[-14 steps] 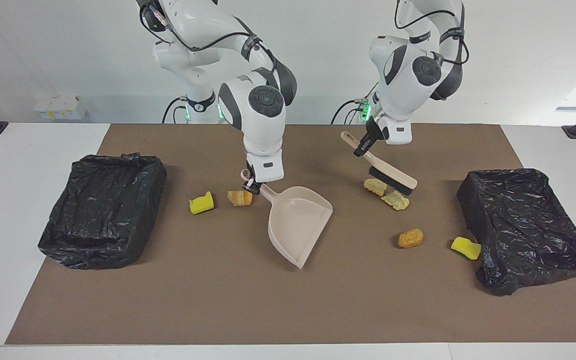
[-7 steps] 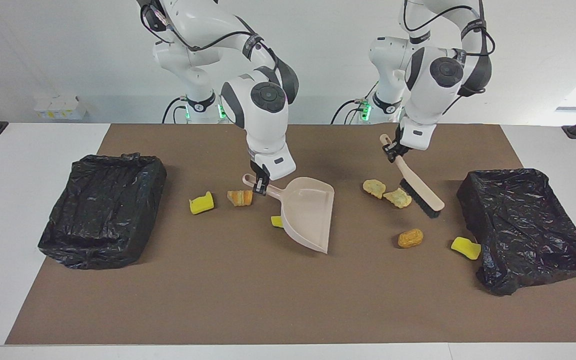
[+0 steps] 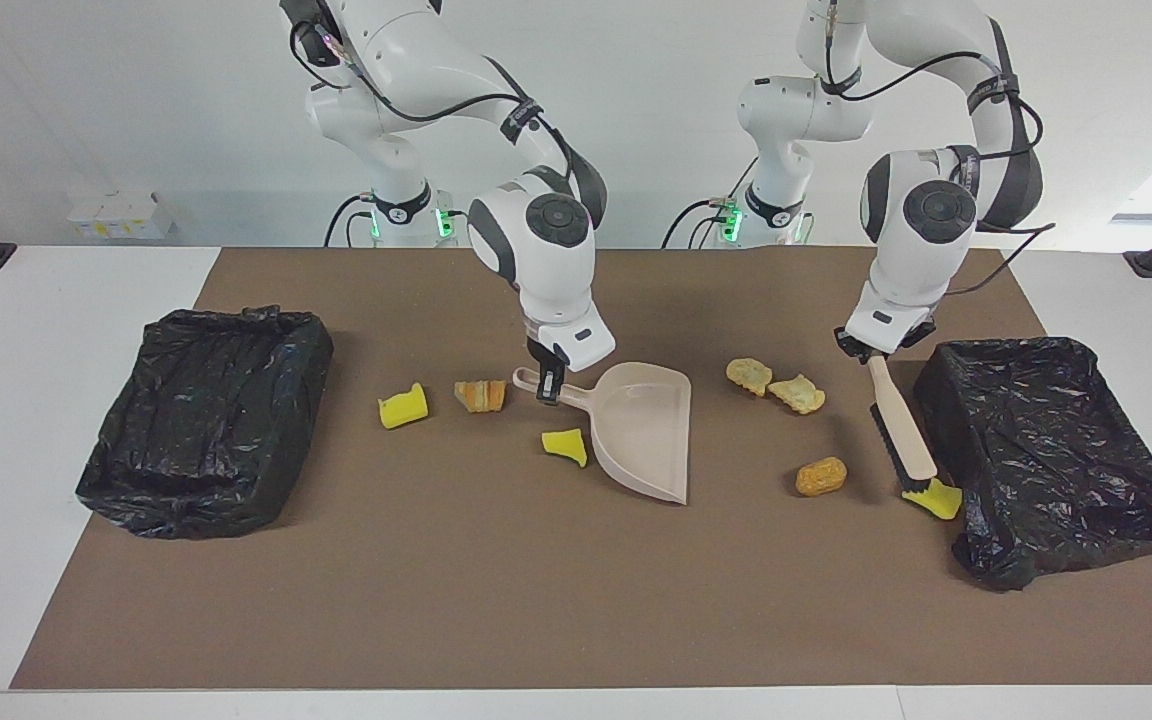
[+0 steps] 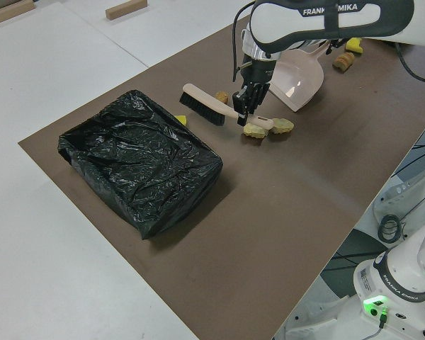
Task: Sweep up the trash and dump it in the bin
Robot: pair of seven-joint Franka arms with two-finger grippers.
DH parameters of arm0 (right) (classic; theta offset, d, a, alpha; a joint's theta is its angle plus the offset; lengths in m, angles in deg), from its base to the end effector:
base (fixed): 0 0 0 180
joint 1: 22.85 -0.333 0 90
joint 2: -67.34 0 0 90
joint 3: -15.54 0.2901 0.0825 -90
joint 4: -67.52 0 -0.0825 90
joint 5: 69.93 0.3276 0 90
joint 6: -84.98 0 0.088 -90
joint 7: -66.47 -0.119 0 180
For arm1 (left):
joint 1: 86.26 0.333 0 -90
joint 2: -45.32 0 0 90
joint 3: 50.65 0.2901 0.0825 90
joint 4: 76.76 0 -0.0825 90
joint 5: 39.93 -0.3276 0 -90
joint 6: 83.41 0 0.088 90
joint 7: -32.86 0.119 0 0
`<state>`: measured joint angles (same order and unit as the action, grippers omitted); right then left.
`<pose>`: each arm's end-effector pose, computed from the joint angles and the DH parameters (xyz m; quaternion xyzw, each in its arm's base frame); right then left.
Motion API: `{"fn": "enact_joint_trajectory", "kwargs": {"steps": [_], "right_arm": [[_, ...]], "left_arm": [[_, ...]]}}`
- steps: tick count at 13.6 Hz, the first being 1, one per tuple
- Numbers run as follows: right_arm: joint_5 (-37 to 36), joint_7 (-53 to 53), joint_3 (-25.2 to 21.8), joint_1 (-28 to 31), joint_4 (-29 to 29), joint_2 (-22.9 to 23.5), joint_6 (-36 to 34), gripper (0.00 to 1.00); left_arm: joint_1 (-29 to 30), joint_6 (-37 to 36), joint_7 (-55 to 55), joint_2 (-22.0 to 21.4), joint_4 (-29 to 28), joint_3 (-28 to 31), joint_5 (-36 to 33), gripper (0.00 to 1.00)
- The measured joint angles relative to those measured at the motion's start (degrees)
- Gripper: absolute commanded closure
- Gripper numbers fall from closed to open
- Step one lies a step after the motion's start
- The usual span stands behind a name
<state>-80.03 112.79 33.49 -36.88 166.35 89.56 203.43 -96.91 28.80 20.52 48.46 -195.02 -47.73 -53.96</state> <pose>0.5160 0.2903 0.3587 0.7542 0.6563 -0.0139 0.0168 0.4880 -0.0476 0.3884 -0.9906 0.0152 0.0591 0.1226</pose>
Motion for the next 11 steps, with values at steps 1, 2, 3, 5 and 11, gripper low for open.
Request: {"fn": "enact_joint_trajectory", "kwargs": {"steps": [1, 2, 3, 5, 11], "right_arm": [[0.0, 2.25, -0.02, 0.72, 0.51, -0.01, 0.0, 1.0], [0.01, 3.94, -0.02, 1.39, 0.92, -0.04, 0.01, 1.0], [0.01, 4.93, -0.02, 1.85, 1.27, -0.11, 0.01, 1.0], [0.01, 5.57, -0.01, 2.02, 1.82, -0.39, 0.01, 1.0], [0.01, 6.01, -0.01, 2.03, 2.32, -0.84, 0.01, 1.0]], "left_arm": [[0.11, 0.74, 0.4, 1.09, 0.01, -0.04, -1.68, 1.0], [0.32, 1.06, 0.96, 1.91, 0.11, -0.1, -3.49, 1.0], [0.77, 1.39, 1.89, 2.42, 0.19, -0.13, -5.26, 1.0], [1.96, 2.35, 3.19, 2.61, 0.34, -0.11, -7.23, 1.0], [2.85, 3.48, 4.12, 3.49, 0.18, -0.23, -7.4, 1.0]]}}
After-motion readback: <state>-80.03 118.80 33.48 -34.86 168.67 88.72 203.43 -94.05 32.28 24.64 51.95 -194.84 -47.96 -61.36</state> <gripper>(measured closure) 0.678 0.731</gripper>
